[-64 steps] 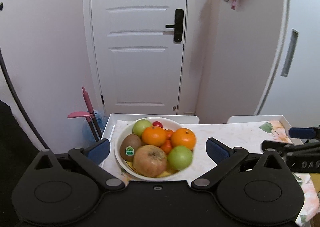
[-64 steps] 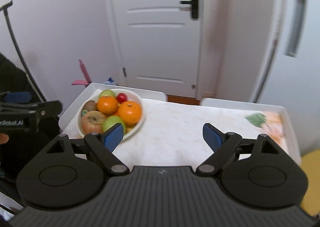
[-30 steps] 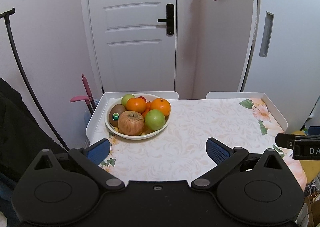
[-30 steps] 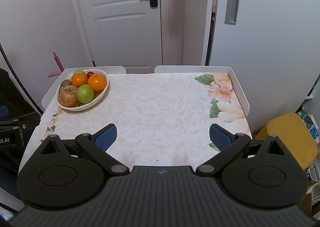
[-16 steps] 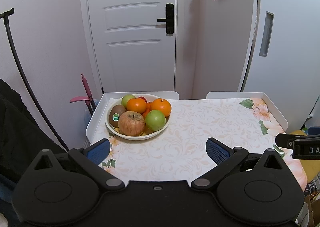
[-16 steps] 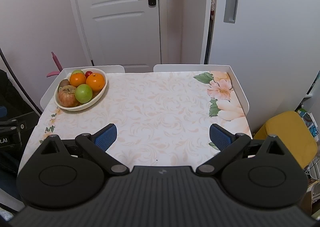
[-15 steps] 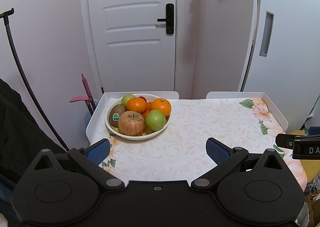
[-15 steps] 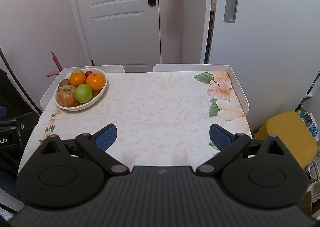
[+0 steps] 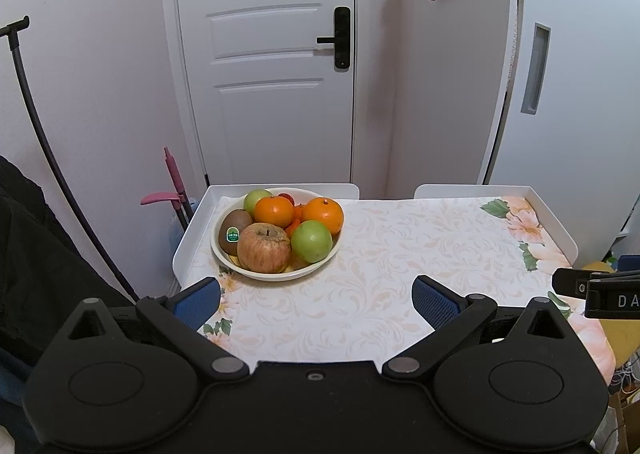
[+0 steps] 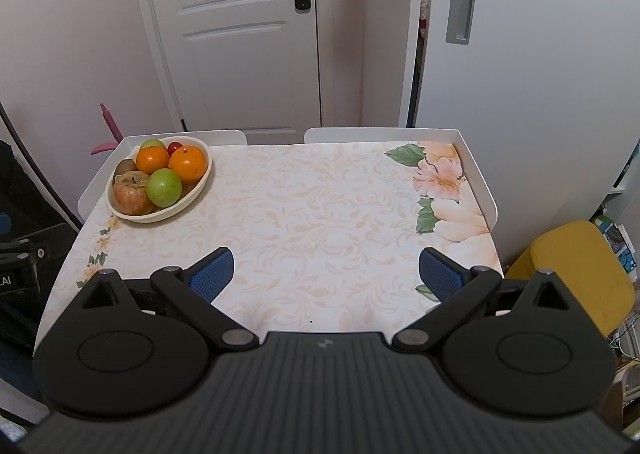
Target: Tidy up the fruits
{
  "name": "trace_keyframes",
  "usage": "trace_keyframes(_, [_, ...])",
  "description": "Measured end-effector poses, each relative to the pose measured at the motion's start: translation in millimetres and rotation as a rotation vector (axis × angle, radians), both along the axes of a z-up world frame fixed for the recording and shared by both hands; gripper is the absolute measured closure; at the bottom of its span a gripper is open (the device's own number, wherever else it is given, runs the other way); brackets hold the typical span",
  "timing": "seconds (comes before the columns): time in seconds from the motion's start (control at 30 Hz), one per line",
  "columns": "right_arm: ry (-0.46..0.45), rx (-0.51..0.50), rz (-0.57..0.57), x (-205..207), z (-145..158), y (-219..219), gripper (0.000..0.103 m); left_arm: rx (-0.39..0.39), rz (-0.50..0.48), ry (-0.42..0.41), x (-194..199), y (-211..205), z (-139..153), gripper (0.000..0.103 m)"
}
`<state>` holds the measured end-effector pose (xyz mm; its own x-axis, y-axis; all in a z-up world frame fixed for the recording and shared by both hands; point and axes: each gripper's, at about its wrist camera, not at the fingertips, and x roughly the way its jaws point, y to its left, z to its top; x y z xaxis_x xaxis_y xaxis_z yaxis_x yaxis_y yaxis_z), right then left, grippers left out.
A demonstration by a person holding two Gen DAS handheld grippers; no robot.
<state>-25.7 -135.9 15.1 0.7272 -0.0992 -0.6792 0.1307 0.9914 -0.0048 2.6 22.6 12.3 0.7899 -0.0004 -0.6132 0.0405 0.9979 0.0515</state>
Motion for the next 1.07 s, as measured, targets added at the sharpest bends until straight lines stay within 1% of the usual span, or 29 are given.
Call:
trace_keyframes(0.43, [0.001,0.001,-0.001,0.9,-0.8,-1.5,0.000,-0.003,-0.005,-0.002,1.9,-2.8,-0.6,0.000])
trace_keyframes(0.67, [0.002,0.002,-0.002,2.2,-0.9,-1.9,0.000,0.007,0.000,-0.021,1.0,-6.2,0.4,0.000])
trace_keyframes(0.83, [0.001,0.001,-0.003,2.4,-0.8,-2.2,0.000,-0.012,0.008,-0.021,1.6,-3.6,0.4,0.000])
trace_keyframes(1.07, [0.002,0.001,-0.006,5.2,-0.5,-2.0,0.000,-0.017,0.018,-0.022,3.9,-0.7,0.6,0.000])
